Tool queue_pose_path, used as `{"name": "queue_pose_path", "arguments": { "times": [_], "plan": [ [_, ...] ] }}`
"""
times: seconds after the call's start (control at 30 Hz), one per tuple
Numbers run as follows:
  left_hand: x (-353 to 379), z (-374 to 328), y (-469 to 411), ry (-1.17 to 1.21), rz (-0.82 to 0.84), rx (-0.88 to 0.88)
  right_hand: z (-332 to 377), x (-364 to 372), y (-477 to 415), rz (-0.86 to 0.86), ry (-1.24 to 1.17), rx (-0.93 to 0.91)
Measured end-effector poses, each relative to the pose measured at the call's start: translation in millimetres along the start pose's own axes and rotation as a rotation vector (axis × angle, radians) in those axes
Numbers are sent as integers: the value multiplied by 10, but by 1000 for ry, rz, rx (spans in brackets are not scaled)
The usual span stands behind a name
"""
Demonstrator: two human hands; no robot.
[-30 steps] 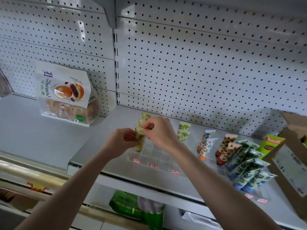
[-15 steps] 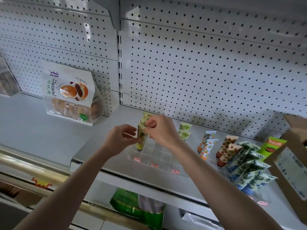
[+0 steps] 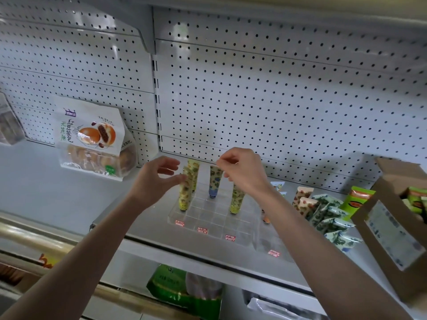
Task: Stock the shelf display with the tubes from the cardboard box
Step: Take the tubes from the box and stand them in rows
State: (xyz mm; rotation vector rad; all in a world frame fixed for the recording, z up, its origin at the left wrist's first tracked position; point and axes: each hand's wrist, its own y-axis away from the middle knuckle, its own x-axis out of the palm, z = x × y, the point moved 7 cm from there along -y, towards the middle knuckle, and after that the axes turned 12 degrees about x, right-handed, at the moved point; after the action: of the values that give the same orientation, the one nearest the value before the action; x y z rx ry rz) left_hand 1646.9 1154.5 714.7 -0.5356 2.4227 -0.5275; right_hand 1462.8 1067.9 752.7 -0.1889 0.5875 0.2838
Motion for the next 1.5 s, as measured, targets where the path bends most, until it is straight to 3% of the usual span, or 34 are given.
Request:
{"name": "queue_pose_path", "arguments": {
  "times": [0.23,0.67,0.97,1.23,1.5],
  "plan": [
    [418,-525,-171,86,20,70,-215,-592,111,-77,-15,16],
    [2032,-1684,-189,343,294,216,-1017,-2240,521,-337,81,104],
    [2871,-2286,-68,434,389,266,-1595,-3247,854,-402,128,249],
    [3375,-2638,63,454,431,280,-2128,-3656,942,-261,169,430],
    [3552,-2674,98,413,383,252,-2349,-3400,665,61,435,508]
  ]
}}
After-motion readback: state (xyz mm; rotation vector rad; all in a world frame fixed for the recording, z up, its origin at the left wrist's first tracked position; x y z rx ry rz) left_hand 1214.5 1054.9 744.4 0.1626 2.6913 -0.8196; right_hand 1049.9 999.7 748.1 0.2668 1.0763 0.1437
